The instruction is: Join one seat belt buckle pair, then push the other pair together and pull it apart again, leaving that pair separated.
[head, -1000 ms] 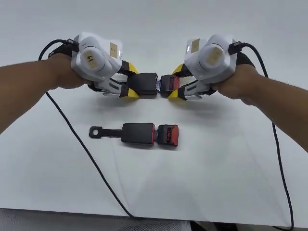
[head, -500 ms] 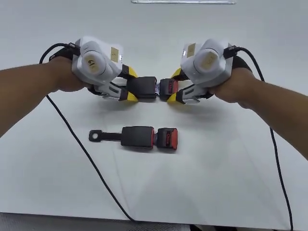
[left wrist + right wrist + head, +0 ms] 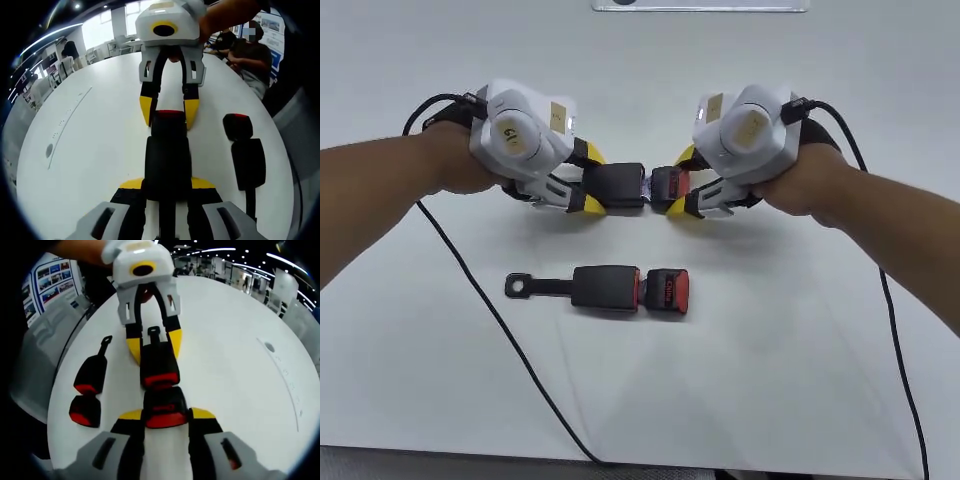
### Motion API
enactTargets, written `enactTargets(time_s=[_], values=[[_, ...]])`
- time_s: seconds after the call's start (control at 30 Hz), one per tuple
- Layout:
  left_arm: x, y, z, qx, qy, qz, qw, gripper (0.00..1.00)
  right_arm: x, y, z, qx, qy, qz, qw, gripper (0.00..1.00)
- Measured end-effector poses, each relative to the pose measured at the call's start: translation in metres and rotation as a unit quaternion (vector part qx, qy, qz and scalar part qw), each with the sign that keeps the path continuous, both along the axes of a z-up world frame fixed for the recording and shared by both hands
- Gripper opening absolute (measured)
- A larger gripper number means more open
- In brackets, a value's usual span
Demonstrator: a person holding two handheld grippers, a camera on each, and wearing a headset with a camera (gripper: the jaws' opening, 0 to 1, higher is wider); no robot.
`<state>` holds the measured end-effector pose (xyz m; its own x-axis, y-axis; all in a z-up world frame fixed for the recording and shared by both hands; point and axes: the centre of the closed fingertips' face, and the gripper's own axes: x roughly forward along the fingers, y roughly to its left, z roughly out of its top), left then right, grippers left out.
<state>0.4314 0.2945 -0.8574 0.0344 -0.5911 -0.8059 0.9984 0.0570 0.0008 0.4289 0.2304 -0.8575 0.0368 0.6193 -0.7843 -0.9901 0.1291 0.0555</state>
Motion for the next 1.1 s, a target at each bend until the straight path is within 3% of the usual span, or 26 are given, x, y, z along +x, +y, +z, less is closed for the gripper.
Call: enactTargets(time_s=[1.1], values=[[0.0006, 0.0005, -0.0015, 0.006, 0.001, -0.005, 1.0000, 0.33, 0.0023, -0.0007, -0.0019, -0.002, -0.001, -0.001, 1.0000, 0.33]])
